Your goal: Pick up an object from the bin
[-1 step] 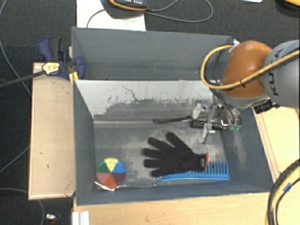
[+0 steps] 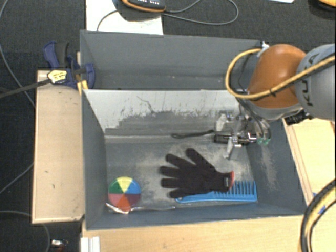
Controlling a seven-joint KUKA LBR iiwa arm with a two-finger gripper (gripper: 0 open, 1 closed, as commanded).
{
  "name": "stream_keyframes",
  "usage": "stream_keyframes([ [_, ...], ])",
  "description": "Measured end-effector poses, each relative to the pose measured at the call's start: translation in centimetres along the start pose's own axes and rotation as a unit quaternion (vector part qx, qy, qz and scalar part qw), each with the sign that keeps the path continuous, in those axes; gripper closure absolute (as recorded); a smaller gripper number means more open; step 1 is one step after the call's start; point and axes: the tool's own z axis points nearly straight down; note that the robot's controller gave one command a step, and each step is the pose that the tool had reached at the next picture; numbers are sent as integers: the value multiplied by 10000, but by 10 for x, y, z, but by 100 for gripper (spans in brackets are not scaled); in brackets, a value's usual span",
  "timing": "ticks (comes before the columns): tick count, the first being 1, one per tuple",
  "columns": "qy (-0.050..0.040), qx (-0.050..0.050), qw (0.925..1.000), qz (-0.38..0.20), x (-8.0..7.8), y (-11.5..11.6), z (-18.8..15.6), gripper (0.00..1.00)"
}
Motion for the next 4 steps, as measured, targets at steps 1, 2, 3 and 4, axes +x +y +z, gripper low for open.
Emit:
stream_keyframes([
  [1,3,-2,9861,-1661,13,15,7,0],
  [2,-6,-2,9827,-1851,30,30,26,0],
  [3,0,-17,9958,-910,45,68,53,0],
  [4,-23,1,9847,-1743,58,71,65,0],
])
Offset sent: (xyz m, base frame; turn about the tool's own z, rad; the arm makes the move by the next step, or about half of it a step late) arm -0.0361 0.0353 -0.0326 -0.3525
